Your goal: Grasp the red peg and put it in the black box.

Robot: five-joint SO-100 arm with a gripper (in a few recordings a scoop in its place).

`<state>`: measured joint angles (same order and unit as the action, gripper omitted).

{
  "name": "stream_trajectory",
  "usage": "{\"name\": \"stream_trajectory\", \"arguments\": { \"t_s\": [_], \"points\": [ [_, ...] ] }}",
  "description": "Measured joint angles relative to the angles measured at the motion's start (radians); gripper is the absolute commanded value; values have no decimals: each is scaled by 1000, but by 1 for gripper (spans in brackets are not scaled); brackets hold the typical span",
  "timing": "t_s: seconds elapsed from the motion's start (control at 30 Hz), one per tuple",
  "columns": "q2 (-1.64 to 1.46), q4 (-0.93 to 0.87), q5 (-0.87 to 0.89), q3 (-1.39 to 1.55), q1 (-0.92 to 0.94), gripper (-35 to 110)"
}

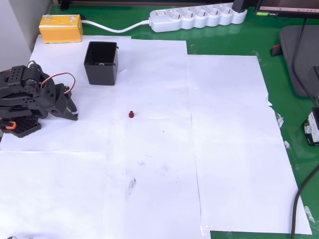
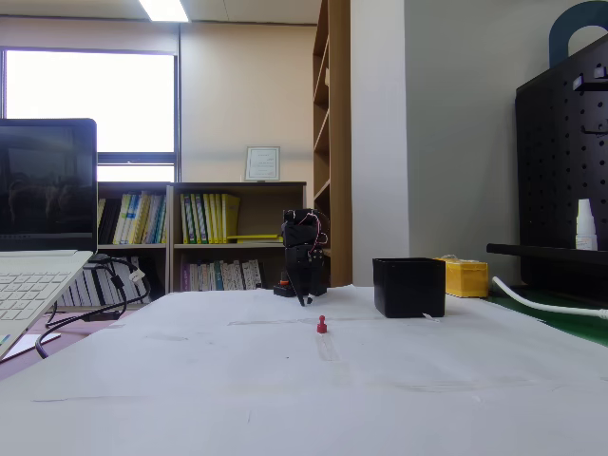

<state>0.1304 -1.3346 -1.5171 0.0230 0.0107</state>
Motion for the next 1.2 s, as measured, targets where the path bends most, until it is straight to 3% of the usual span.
{"name": "stream_trajectory", "arguments": {
  "t_s": [0.33,0.43,1.2],
  "points": [
    [-15,8,-55,0,-64,0],
    [-81,101,-83,0,-75,0],
    [-1198,1546,-259,6,80,0]
  ]
}}
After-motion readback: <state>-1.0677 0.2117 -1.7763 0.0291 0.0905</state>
